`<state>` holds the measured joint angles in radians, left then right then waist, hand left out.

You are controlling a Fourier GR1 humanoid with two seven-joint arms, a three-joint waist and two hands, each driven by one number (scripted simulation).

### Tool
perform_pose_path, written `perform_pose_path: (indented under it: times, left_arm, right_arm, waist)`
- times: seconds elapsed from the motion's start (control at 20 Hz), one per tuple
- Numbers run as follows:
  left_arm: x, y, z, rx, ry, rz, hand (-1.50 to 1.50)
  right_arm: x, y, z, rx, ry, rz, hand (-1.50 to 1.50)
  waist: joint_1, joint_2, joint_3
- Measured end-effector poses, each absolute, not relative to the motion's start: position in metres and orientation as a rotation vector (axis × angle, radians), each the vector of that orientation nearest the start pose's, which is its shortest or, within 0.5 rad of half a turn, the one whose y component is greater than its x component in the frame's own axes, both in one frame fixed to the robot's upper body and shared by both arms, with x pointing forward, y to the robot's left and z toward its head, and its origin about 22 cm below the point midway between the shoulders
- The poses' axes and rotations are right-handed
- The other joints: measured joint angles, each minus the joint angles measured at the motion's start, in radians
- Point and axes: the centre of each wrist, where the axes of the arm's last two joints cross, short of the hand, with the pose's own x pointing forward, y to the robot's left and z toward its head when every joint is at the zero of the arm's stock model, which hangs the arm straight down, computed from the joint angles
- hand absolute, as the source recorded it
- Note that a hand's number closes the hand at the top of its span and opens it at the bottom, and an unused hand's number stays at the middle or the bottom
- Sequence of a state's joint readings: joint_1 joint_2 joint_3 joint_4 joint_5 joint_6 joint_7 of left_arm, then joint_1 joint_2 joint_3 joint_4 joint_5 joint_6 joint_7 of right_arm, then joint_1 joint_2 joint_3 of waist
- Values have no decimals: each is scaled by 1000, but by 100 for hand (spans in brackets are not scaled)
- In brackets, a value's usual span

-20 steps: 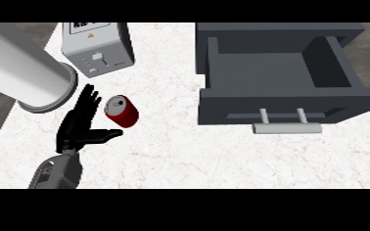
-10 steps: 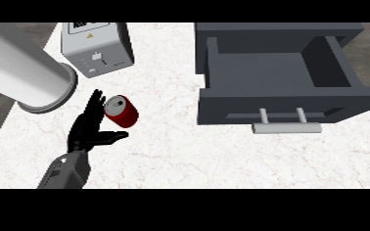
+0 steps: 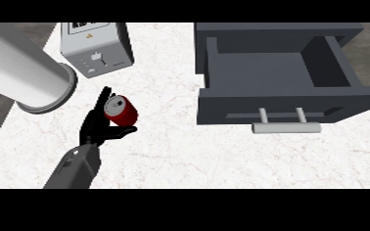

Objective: Pick up the can, place it into the drawer and close the drawer

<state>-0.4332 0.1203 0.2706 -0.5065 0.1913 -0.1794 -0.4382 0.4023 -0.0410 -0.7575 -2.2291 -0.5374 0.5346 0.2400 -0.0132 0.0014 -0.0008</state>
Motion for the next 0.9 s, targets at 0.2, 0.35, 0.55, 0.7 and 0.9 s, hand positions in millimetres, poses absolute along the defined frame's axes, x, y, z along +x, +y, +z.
perform_pose_path:
  times: [0.2,0.35,0.55,0.7,0.9]
  left_arm:
    - [299,275,-120,-162,-1391,250,150]
    - [304,276,-118,-225,-1382,242,150]
    - [316,271,-109,-293,-1403,226,150]
    - [326,265,-100,-343,-1438,195,150]
    - [338,249,-85,-387,-1494,176,150]
  right_arm:
    - [71,-379,117,-177,-1777,-93,-150]
    - [68,-380,114,-170,-1778,-92,-150]
    - [66,-376,111,-166,-1774,-93,-150]
    - [66,-375,114,-172,-1775,-103,-150]
    - [63,-372,114,-172,-1775,-113,-150]
  waist:
    - [0,1,0]
    - [-1,1,0]
    - [-2,1,0]
    - [1,-1,0]
    - [4,-2,0]
